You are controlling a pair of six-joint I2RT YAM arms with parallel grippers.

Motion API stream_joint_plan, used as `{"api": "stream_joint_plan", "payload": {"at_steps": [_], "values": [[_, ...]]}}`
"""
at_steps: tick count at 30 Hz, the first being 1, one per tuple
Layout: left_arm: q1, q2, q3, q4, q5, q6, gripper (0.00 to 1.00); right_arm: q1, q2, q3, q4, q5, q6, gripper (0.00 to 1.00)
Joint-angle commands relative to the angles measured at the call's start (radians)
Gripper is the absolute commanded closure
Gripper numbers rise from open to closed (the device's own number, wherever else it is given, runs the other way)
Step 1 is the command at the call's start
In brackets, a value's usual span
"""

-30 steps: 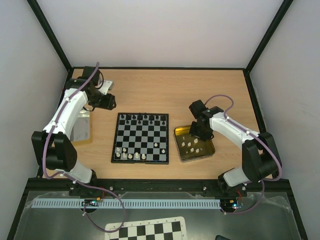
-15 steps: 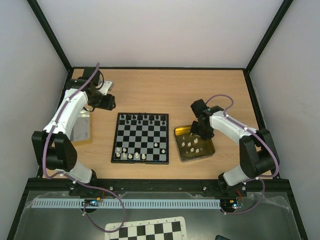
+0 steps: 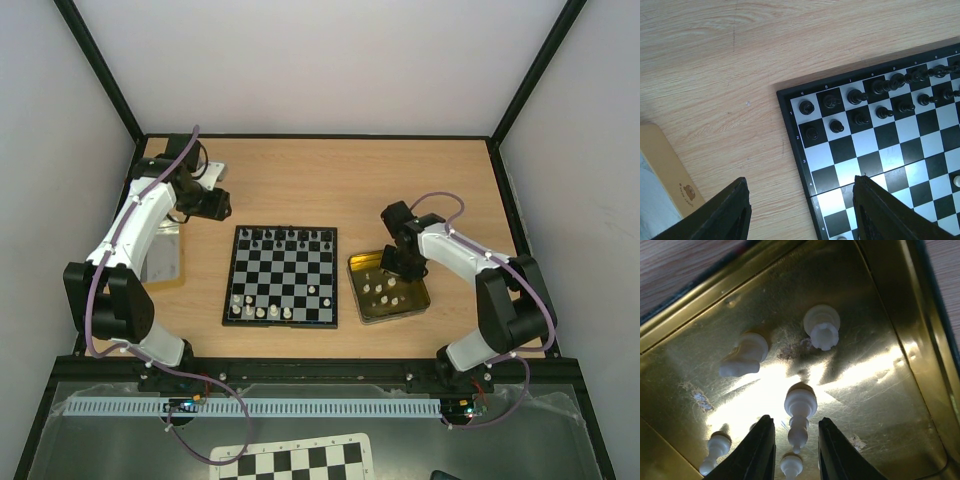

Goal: Set up the chess pieces on the board
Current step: Pick up the chess piece from the storage box.

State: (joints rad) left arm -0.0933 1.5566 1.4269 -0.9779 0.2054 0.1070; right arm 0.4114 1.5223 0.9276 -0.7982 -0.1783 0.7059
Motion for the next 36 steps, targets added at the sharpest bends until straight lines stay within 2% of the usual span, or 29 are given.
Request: {"api": "stream_joint_plan", "payload": {"at_steps": [1,7,17,22,31,36], "values": [[-0.003,-0.021,-0.005,-0.002,-0.004,-0.005,0.43,-0.005,0.012,-0.017,0.004,0.004,-0.013,0.77],[-0.003,-0.020,-0.002,0.000,-0.003,-0.005,0.43,-0.005,0.021,-0.014,-0.001,0.005,-0.017,0.82],[-0.003,-0.015,0.001,0.000,0.000,-0.005,0.43,-0.005,0.020,-0.033,0.002,-0.007,-0.023,0.83],[-0.003,-0.025,-0.008,0.002,0.001,-0.004,0.43,-0.005,0.005,-0.043,-0.003,-0.010,-0.022,0.96],[-0.003,-0.032,-0.016,0.006,0.005,-0.006,0.43,0.010,-0.058,0.158,-0.199,0.044,-0.058,0.98],[-0.003,-0.029,-0.007,0.007,0.006,-0.006,0.43,0.120,-0.065,0.259,-0.272,0.006,-0.028,0.98]]}}
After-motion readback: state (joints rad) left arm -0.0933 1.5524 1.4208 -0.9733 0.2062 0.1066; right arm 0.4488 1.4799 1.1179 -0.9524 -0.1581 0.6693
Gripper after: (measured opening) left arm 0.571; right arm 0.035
